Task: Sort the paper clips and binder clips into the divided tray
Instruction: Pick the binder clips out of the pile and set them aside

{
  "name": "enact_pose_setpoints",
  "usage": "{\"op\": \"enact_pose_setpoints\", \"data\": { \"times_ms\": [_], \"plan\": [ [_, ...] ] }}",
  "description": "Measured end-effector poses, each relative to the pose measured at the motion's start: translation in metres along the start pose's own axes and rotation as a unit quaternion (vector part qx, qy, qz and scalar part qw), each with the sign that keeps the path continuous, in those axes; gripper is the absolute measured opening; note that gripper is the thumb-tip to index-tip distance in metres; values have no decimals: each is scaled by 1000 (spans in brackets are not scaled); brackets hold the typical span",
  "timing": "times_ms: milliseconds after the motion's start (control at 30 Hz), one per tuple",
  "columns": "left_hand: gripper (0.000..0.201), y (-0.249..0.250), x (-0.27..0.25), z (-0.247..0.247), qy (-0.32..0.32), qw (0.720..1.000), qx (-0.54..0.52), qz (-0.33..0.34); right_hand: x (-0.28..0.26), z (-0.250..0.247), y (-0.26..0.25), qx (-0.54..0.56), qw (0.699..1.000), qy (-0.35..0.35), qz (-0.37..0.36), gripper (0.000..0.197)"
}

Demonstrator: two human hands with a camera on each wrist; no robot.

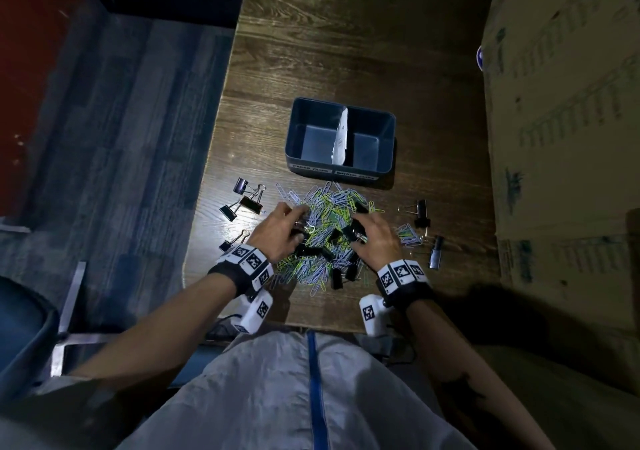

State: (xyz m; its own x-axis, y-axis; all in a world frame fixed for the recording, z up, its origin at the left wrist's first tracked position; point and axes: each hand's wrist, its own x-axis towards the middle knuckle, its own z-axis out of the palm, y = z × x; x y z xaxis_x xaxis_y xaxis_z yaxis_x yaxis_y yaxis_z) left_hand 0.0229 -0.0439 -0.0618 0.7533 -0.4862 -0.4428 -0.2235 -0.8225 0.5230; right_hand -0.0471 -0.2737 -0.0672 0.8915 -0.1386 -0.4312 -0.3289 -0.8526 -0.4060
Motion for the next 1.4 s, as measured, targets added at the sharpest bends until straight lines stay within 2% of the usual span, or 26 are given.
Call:
{"op": "enact_pose_setpoints", "data": {
  "times_ms": [67, 200, 300, 400, 467, 533, 700, 767, 800, 867, 967, 1033, 1100, 1200, 1400],
  "plan": [
    [61, 7, 3, 4, -18, 1000, 22, 8, 1, 3, -3, 5, 1000, 18, 4, 55],
    [53, 20, 10, 6, -10, 1000, -20, -9, 3, 4, -9, 21, 998, 59, 20, 40],
    [53, 23, 15, 4, -10, 999, -34, -4, 5, 4, -9, 15, 998, 43, 37, 38],
    [44, 22, 13, 7, 24, 999, -18, 26, 5, 3, -8, 7, 998, 35, 55, 32],
    [33, 20, 11, 7, 51, 997, -32, 41, 2, 2, -8, 22, 998, 46, 47, 27],
    [32, 18, 8, 4, 63, 995, -56, 53, -1, 1, -7, 33, 997, 60, 37, 27],
    [25, 9, -3, -15, 97, 987, -111, 62, -7, -18, -8, 62, 993, 95, 13, 34],
    [16, 2, -8, -23, 121, 980, -141, 67, -7, -30, -8, 57, 995, 82, -7, 30],
    [13, -3, -9, -27, 135, 978, -151, 49, -6, -36, -7, 61, 996, 66, -5, 27],
    [12, -16, -12, -36, 164, 973, -163, -5, -4, -46, -3, 92, 995, 39, 24, 25],
    [11, -44, -14, -51, 195, 970, -137, -52, 4, -62, 13, 133, 986, 65, 83, 30],
    [9, -66, -14, -60, 170, 975, -108, -98, 9, -73, 28, 125, 980, 99, 122, 31],
    [9, -81, -15, -65, 108, 981, -73, -141, 14, -84, 45, 121, 970, 124, 173, 31],
    [11, -90, -15, -66, 63, 985, -53, -152, 18, -93, 66, 135, 954, 134, 234, 31],
    [18, -91, -17, -55, 104, 987, -16, -123, 24, -87, 89, 143, 943, 115, 277, 30]
  ]
}}
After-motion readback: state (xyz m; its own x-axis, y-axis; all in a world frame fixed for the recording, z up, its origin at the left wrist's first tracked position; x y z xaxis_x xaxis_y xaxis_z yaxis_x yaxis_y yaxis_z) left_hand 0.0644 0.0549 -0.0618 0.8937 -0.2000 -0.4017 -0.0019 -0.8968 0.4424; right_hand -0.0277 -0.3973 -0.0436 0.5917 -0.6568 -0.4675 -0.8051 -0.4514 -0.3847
